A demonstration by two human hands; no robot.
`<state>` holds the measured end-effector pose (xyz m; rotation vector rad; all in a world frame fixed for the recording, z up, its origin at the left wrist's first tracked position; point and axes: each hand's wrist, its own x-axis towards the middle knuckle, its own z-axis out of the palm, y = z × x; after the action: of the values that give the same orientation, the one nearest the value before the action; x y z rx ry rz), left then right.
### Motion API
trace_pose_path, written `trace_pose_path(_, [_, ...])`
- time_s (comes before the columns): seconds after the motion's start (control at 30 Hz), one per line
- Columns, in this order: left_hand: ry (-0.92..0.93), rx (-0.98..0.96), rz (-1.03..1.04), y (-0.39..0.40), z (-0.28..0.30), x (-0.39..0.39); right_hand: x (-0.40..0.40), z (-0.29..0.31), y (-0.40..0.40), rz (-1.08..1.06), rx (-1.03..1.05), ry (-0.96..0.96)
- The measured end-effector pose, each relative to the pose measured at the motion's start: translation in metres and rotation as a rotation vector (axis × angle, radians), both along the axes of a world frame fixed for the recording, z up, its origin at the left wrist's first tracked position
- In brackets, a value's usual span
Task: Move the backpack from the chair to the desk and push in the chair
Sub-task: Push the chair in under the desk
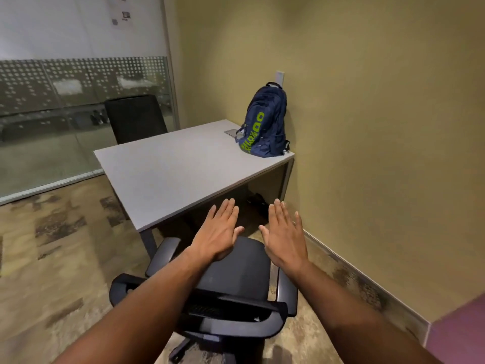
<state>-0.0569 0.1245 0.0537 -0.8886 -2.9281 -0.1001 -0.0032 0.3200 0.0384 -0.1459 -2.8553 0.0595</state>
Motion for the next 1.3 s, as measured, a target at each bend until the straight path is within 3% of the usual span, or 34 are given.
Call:
trace_pose_path(0.27, [-0.012,-0.032,0.090,-0.028,-0.011,0.020,0.015,-0.013,-0.024,0.035,-0.057,-0.023])
trace_pose_path(0.67, [-0.052,-0.038,0.040,-0.110,-0.042,0.077,0.081,-0.041,-0.108,0.059,-0.048,-0.155])
trace_pose_path(0.93, [-0.073,0.041,0.032,-0.171,-0.076,0.123,0.146,-0.064,-0.161,-0.063,-0.112,-0.176])
trace_pose_path(1.3, [-0.047,0.132,0.061,-0.173,-0.086,0.128,0.164,-0.064,-0.170,-0.168,-0.156,-0.102])
